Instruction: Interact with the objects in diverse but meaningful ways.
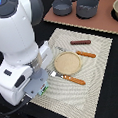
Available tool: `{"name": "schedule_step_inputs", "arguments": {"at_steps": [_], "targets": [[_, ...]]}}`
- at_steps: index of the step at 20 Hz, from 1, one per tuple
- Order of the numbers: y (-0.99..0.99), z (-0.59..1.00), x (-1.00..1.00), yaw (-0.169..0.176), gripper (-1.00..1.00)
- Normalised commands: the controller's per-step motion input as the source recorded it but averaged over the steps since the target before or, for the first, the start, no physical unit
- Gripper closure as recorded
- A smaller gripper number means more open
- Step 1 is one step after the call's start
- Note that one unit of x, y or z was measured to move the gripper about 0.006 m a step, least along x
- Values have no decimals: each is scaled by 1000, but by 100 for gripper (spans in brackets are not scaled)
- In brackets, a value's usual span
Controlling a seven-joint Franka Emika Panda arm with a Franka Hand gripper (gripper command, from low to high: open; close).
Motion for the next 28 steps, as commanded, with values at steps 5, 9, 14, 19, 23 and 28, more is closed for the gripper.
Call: {"name": "schedule_step_inputs", "arguments": {"at_steps": [5,9,14,19,23,28], "targets": [[754,185,-325,37,-100],[853,-11,-392,42,-100],[734,-183,-712,17,-100],[107,-5,-910,-69,-100],[0,-3,-760,-131,-100],[1,-110,-722,-138,-100]]}}
